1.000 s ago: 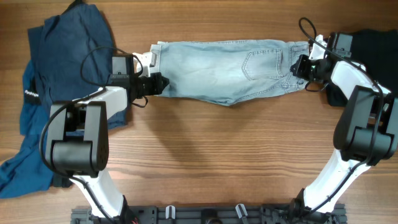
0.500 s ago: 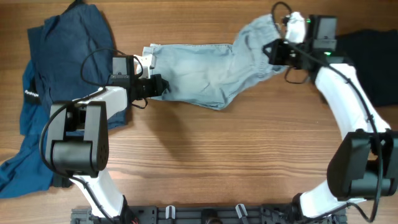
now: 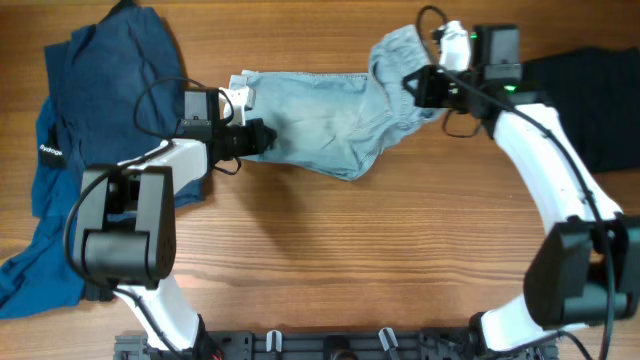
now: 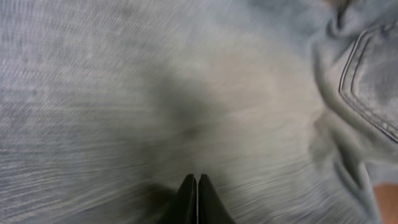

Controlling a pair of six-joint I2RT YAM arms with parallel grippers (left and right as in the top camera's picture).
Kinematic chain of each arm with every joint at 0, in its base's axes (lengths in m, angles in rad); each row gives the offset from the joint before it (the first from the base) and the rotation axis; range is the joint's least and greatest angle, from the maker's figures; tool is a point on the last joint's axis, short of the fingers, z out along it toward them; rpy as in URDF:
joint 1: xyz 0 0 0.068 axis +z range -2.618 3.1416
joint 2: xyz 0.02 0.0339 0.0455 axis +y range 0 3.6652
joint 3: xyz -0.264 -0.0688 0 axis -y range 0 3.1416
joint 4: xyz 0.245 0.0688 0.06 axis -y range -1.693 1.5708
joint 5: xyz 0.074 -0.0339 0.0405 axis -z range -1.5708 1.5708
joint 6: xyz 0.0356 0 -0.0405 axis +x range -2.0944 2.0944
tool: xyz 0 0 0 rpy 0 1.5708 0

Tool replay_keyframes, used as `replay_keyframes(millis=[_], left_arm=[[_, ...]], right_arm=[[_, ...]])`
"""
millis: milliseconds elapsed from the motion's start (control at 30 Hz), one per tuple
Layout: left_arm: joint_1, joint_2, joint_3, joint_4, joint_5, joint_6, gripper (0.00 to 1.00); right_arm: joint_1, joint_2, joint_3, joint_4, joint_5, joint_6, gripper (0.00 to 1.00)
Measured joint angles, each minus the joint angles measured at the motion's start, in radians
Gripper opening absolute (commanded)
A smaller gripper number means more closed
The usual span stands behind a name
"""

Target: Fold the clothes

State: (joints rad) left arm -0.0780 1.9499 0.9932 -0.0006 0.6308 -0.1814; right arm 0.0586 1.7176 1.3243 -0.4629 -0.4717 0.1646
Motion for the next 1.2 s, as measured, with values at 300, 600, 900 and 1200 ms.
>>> replay_keyframes(millis=[300, 600, 900, 1200], left_arm=[[-0.158, -0.056, 0.007, 0.034, -0.058, -0.054, 0.04], [-0.145, -0.078, 0.018, 0.034, -0.082, -0.099, 0.04], [0.028, -0.213, 0.025, -0.076, -0.084, -0.11, 0.04], [0.068, -0.213, 0.025, -0.104, -0.084, -0.086, 0.04]], right_arm=[[-0.215, -0.113, 0.0, -0.129, -0.011, -0.044, 0.04], [-0.302, -0.113, 0.0, -0.174, -0.051, -0.144, 0.04], [-0.015, -0.113, 0.0, -0.128, 0.021, -0.171, 0.04], [0.23, 0.072, 0.0, 0.111, 0.051, -0.105, 0.04]])
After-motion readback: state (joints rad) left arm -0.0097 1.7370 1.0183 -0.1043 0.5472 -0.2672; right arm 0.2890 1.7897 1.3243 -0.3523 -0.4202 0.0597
